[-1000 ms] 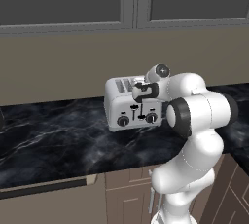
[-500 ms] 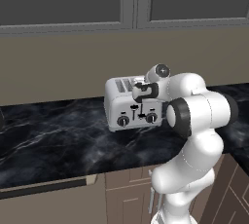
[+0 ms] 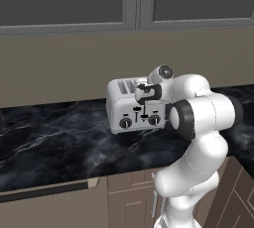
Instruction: Start the toaster. Once the lever pops up, take the bread to the plate on the dining counter.
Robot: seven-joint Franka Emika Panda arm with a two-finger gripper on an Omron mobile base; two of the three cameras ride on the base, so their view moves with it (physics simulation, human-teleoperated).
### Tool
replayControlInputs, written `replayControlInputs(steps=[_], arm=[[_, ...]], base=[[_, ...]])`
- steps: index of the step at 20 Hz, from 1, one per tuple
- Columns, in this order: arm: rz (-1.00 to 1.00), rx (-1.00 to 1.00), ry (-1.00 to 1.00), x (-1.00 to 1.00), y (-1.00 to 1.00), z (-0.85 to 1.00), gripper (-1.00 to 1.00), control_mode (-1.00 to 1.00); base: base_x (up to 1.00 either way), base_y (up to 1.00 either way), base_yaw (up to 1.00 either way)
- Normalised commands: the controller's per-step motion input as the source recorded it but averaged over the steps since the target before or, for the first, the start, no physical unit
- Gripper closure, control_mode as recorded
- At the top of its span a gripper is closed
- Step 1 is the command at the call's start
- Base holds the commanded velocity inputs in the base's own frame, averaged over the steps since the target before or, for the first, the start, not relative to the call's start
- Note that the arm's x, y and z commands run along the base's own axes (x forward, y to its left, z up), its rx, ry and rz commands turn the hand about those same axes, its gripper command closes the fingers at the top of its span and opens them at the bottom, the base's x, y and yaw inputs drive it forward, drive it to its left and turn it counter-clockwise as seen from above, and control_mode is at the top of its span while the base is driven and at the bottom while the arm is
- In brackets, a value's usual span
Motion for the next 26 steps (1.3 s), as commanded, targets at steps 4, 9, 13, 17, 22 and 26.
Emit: replayControlInputs(steps=[4,9,13,17,22,26], arm=[[0.00,0.00,0.00,0.00,0.00,0.00,-1.00,-1.00],[0.00,0.00,0.00,0.00,0.00,0.00,-1.00,-1.00],[0.00,0.00,0.00,0.00,0.00,0.00,-1.00,-1.00],[0.00,0.00,0.00,0.00,0.00,0.00,-1.00,-1.00],[0.00,0.00,0.00,0.00,0.00,0.00,-1.00,-1.00],[0.00,0.00,0.00,0.00,0.00,0.00,-1.00,-1.00]], base=[[0.00,0.00,0.00],[0.00,0.00,0.00],[0.00,0.00,0.00],[0.00,0.00,0.00],[0.00,0.00,0.00],[0.00,0.00,0.00]])
